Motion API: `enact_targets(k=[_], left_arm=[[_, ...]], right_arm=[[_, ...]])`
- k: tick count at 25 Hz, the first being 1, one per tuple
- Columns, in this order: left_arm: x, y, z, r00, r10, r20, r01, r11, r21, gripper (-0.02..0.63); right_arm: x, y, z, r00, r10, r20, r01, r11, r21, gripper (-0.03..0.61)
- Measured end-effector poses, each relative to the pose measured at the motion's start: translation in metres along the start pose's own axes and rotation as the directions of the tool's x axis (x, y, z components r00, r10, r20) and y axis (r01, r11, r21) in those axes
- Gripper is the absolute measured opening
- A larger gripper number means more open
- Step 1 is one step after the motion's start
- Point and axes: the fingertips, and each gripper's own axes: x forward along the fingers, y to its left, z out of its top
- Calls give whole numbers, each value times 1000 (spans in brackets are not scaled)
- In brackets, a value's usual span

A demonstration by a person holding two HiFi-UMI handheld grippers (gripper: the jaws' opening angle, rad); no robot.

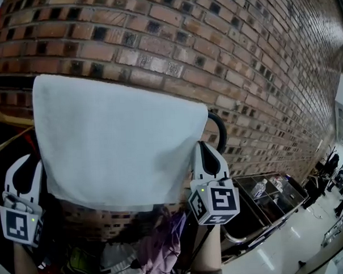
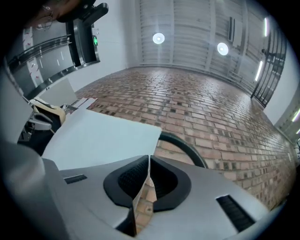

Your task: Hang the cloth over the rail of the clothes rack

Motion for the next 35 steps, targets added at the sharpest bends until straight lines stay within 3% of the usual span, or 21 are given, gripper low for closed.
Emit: enact_targets(k=[5, 8, 12, 15, 17, 20, 24, 26, 31, 33, 35], left_arm=[[-19, -16, -44, 995, -38, -87, 29, 995, -100, 121], [-24, -26, -53, 992, -63, -108, 51, 993, -109, 121], [-34, -39, -56, 990, -84, -116, 71, 991, -112, 122], [-42, -44, -56, 988, -90, -125, 76, 991, -112, 123], [-47, -45, -58, 987, -93, -134, 78, 990, -114, 122], [-54, -47, -68, 982, -86, -169, 64, 990, -128, 123], [-62, -52, -92, 968, -88, -234, 48, 984, -174, 125], [-64, -53, -109, 960, -91, -266, 40, 981, -189, 130], [-65, -58, -131, 946, -83, -313, 23, 982, -189, 131], [-63, -62, -130, 945, -84, -316, 27, 983, -182, 132], [-60, -62, -127, 946, -81, -314, 28, 985, -170, 132]], right_arm=[[-15, 33, -29, 994, 107, -14, -106, 992, 68, 26], [-21, 62, -31, 980, 197, 10, -197, 976, 91, 18], [-35, 104, -27, 957, 284, 59, -286, 957, 43, 18], [-47, 88, -18, 980, 178, 92, -180, 983, 21, 18], [-52, 60, -23, 991, 97, 88, -102, 993, 56, 18], [-60, 31, -45, 999, 36, 41, -42, 987, 155, 20], [-70, 3, -85, 999, -43, -2, 43, 978, 204, 20], [-68, -2, -106, 999, -39, -23, 44, 971, 236, 20], [-31, 22, -147, 989, 144, -19, -129, 934, 332, 20], [-12, 33, -144, 972, 236, 20, -227, 902, 367, 33], [6, 45, -132, 940, 333, 77, -335, 852, 401, 98]])
